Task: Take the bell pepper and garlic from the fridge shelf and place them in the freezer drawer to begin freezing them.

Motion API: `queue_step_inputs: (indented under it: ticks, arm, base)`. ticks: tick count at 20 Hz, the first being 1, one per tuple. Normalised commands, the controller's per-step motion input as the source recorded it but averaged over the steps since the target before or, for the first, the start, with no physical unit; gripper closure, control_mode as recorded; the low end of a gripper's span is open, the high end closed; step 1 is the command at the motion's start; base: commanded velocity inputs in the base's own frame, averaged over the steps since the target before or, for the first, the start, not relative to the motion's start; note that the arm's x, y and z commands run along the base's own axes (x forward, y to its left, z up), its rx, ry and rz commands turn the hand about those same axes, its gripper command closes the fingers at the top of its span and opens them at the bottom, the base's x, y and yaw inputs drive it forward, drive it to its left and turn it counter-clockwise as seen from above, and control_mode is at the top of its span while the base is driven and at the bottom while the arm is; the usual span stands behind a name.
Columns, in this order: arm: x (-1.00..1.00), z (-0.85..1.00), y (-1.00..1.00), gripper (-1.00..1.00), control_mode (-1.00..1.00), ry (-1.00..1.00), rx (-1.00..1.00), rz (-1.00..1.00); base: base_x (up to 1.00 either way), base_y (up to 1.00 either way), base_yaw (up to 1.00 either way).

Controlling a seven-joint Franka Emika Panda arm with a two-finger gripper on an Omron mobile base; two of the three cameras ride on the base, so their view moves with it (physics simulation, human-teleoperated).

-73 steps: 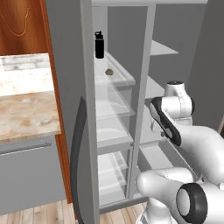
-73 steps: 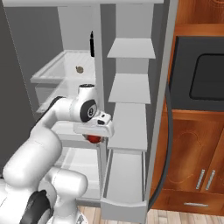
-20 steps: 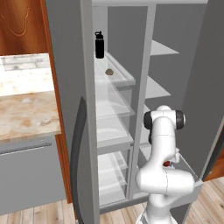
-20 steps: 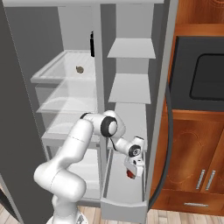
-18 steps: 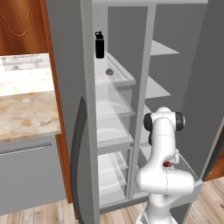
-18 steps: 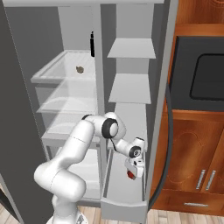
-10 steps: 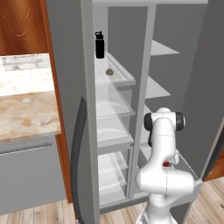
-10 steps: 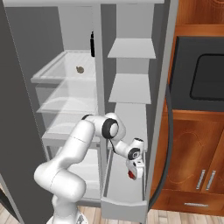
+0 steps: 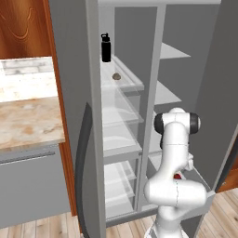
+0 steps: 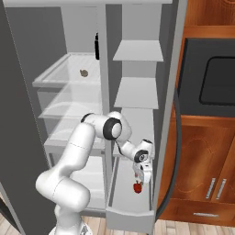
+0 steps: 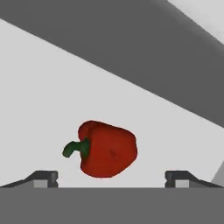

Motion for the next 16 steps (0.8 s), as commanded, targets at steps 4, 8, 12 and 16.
queue_step_inputs:
  ticks: [4, 8, 12, 16]
  arm:
    - [-0.34, 0.94, 0.18, -1.0, -1.0, -0.12, 0.0, -0.01]
    - [-0.6, 1.0, 0.37, -1.0, -1.0, -0.16, 0.0, 0.0]
    - [-0.64, 1.0, 0.49, -1.0, -1.0, -0.15, -0.01, 0.01]
    - [-0.57, 1.0, 0.53, -1.0, -1.0, -0.18, -0.03, 0.02]
  base:
    - [0.0, 0.0, 0.0]
    - [0.0, 0.0, 0.0]
    - [0.0, 0.0, 0.0]
    - [0.0, 0.0, 0.0]
